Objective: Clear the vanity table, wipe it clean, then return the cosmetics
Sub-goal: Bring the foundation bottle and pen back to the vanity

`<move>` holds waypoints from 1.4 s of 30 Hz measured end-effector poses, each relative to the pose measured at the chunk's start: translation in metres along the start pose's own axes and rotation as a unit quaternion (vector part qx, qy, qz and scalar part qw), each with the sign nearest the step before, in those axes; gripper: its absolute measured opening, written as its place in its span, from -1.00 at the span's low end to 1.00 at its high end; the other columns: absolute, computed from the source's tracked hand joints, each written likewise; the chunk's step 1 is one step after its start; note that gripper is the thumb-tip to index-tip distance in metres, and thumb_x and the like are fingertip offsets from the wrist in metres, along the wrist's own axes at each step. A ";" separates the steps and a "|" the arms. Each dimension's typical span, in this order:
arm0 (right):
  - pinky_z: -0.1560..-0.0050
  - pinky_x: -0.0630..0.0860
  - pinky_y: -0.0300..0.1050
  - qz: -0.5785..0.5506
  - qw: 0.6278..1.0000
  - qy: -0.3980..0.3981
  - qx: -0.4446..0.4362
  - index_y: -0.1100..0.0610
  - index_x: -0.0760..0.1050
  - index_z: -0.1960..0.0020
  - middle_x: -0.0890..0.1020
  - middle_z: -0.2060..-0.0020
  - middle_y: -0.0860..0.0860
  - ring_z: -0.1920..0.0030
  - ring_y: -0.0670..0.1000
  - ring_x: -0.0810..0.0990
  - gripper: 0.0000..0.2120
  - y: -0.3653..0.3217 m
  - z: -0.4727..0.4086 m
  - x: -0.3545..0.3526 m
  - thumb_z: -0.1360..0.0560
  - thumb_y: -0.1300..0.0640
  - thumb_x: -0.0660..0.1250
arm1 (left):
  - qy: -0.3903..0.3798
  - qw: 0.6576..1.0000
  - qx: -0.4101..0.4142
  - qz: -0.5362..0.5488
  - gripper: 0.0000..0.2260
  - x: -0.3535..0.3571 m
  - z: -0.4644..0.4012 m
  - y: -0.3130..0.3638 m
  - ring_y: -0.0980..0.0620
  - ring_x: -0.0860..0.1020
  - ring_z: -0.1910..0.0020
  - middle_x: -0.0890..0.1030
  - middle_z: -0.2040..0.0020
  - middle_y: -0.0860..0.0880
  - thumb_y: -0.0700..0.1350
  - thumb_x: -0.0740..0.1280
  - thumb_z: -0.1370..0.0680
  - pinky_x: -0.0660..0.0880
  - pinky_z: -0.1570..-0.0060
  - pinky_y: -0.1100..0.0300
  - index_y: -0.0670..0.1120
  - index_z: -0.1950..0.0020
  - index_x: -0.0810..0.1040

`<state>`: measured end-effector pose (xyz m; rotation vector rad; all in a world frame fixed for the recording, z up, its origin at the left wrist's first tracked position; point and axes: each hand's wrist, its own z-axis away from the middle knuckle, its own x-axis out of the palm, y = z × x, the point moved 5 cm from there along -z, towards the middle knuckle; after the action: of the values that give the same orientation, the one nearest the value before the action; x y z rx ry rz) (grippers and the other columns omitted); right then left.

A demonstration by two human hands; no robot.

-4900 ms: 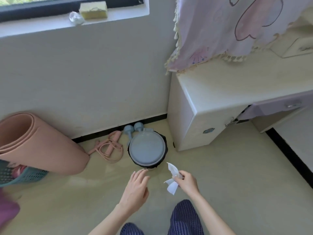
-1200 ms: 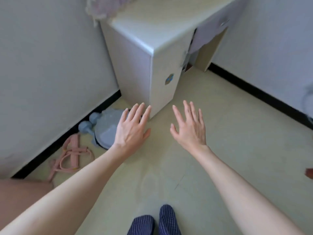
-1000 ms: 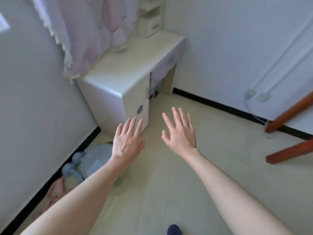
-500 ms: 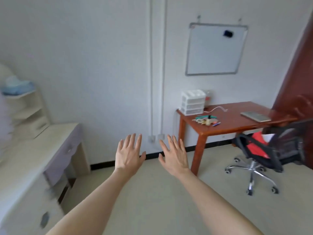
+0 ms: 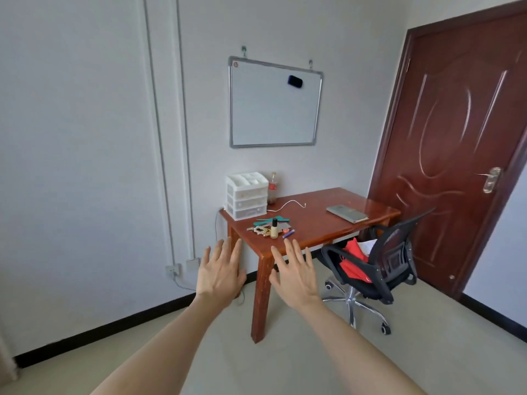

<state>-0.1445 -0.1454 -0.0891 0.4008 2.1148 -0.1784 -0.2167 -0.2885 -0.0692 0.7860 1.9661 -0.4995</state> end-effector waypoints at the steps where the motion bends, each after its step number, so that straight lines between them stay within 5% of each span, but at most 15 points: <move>1: -0.23 0.40 0.23 0.004 1.000 -0.008 0.004 0.07 0.49 -0.25 0.51 -0.24 0.21 -0.28 0.21 0.46 -0.52 0.009 -0.008 0.014 -0.35 -0.03 0.34 | -0.008 1.000 0.004 -0.002 -0.43 0.012 -0.014 0.001 -0.14 0.26 -0.43 0.30 -0.45 -0.16 0.07 0.21 -0.55 0.22 -0.39 -0.12 -0.12 -0.49 0.20; 5: -0.19 0.43 0.22 0.035 0.998 -0.033 0.036 0.07 0.52 -0.22 0.54 -0.21 0.21 -0.25 0.22 0.49 -0.53 0.044 -0.054 0.067 -0.33 -0.02 0.38 | -0.044 0.999 0.013 -0.023 -0.43 0.067 -0.085 -0.006 -0.07 -0.01 -0.51 0.03 -0.54 -0.08 0.14 -0.03 -0.61 -0.04 -0.46 -0.02 -0.05 -0.54 -0.11; 11: -0.37 0.21 0.20 0.056 0.992 -0.075 0.086 0.07 0.33 -0.40 0.35 -0.39 0.20 -0.41 0.21 0.28 -0.51 0.085 -0.130 0.140 -0.49 -0.03 0.20 | -0.062 0.998 0.016 0.013 -0.46 0.140 -0.191 -0.028 -0.06 0.04 -0.50 0.09 -0.53 -0.08 0.11 0.00 -0.61 0.00 -0.46 0.00 -0.05 -0.54 -0.04; 17: -0.12 0.47 0.19 0.051 0.985 -0.105 0.129 0.10 0.57 -0.16 0.59 -0.13 0.21 -0.17 0.22 0.55 -0.51 0.114 -0.177 0.218 -0.25 0.02 0.48 | -0.103 0.994 0.025 0.036 -0.47 0.217 -0.256 -0.035 -0.06 0.06 -0.49 0.13 -0.52 -0.07 0.11 0.04 -0.60 0.02 -0.45 -0.03 -0.05 -0.53 0.03; 28: -0.02 0.54 0.15 0.025 0.972 -0.177 0.154 0.10 0.61 -0.07 0.65 -0.03 0.17 -0.08 0.19 0.61 -0.52 0.189 -0.273 0.391 -0.16 0.03 0.53 | -0.179 0.981 -0.002 0.078 -0.47 0.381 -0.384 -0.026 -0.05 0.06 -0.50 0.12 -0.52 -0.04 0.13 0.05 -0.61 0.03 -0.48 -0.01 -0.03 -0.52 0.03; 33: -0.09 0.50 0.13 -0.029 0.960 -0.228 0.159 0.15 0.56 -0.17 0.59 -0.13 0.21 -0.18 0.23 0.54 -0.61 0.216 -0.306 0.464 -0.37 0.09 0.32 | -0.233 0.957 -0.041 0.166 -0.47 0.452 -0.413 -0.035 -0.02 0.14 -0.48 0.19 -0.50 -0.04 0.06 0.14 -0.60 0.12 -0.45 0.05 -0.06 -0.51 0.09; 36: -0.07 0.53 0.10 -0.045 0.949 -0.264 0.166 0.18 0.56 -0.17 0.60 -0.12 0.20 -0.16 0.22 0.55 -0.57 0.229 -0.311 0.498 -0.32 0.12 0.40 | -0.271 0.932 -0.071 0.229 -0.48 0.485 -0.420 -0.035 0.00 0.19 -0.46 0.22 -0.49 -0.02 0.05 0.17 -0.59 0.19 -0.40 0.09 -0.04 -0.51 0.11; 40: -0.36 0.27 0.07 -0.049 0.945 -0.294 0.135 0.22 0.26 -0.43 0.33 -0.40 0.18 -0.42 0.21 0.25 -0.51 0.234 -0.314 0.526 -0.51 0.22 0.17 | -0.319 0.893 -0.095 0.303 -0.47 0.523 -0.430 -0.022 0.02 0.25 -0.43 0.26 -0.48 0.00 0.05 0.21 -0.58 0.27 -0.35 0.13 0.00 -0.50 0.12; 42: -0.29 0.35 0.07 -0.036 0.950 -0.277 0.137 0.22 0.31 -0.40 0.38 -0.38 0.17 -0.39 0.21 0.32 -0.54 0.238 -0.314 0.534 -0.50 0.25 0.17 | -0.337 0.874 -0.106 0.334 -0.45 0.536 -0.437 -0.014 0.02 0.26 -0.43 0.25 -0.48 0.01 0.07 0.23 -0.57 0.28 -0.35 0.13 0.01 -0.50 0.12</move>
<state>-0.5771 0.2794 -0.3590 0.3807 1.5503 -0.5643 -0.6899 0.1466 -0.3246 0.9275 0.9895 -0.0992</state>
